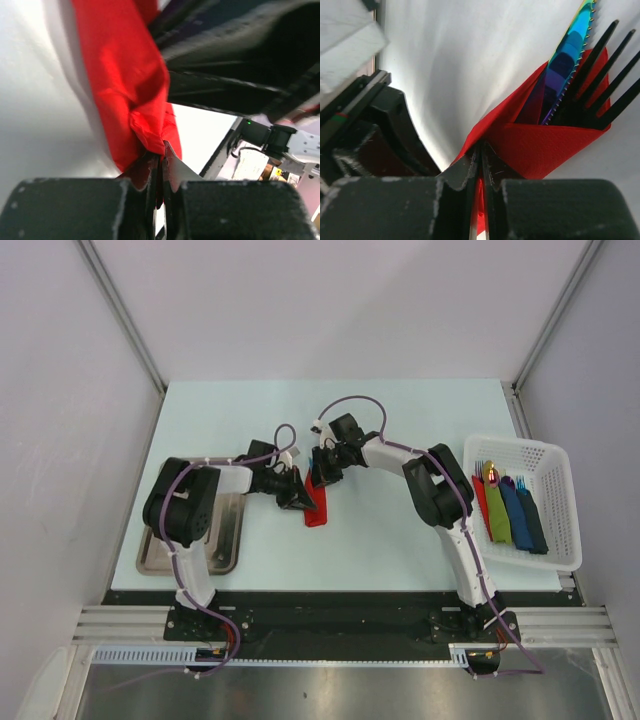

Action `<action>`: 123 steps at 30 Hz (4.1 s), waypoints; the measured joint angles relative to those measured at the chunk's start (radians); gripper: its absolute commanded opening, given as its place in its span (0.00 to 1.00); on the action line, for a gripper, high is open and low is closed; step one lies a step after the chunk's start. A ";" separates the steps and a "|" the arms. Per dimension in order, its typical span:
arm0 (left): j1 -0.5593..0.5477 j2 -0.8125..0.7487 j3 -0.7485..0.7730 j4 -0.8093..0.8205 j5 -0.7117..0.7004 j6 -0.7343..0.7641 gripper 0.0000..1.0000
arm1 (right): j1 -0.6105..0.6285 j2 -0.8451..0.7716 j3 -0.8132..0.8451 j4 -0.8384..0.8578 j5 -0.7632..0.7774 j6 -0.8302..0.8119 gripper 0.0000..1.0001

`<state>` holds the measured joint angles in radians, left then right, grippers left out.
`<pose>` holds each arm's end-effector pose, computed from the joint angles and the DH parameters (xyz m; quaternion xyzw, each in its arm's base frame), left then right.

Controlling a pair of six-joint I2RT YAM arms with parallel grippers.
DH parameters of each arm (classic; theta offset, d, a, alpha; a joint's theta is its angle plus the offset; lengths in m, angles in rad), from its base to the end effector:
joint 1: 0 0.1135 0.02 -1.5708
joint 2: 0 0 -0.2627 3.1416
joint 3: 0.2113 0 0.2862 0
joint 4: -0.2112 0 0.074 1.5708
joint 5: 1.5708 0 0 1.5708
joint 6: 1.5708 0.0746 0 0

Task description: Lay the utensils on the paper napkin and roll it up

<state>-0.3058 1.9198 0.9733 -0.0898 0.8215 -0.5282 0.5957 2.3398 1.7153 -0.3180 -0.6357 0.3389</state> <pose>0.3514 -0.1682 0.0610 0.0067 0.8905 -0.4502 0.0654 0.4251 0.3417 0.0789 -0.2115 0.8836 0.3976 0.1282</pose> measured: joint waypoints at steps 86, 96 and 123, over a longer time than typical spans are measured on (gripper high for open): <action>-0.053 0.032 0.065 -0.006 0.034 0.037 0.00 | -0.096 -0.015 -0.196 0.245 -0.271 0.244 0.00; -0.057 0.032 0.036 0.119 0.077 -0.024 0.00 | -0.097 -0.013 -0.195 0.245 -0.272 0.245 0.00; -0.038 0.114 0.003 0.242 0.114 -0.032 0.12 | -0.140 -0.040 -0.122 0.063 -0.238 0.156 0.40</action>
<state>-0.3435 2.0335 0.9760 0.1520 0.9360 -0.5606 0.4557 2.3001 1.5929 -0.2550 -0.8738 0.4946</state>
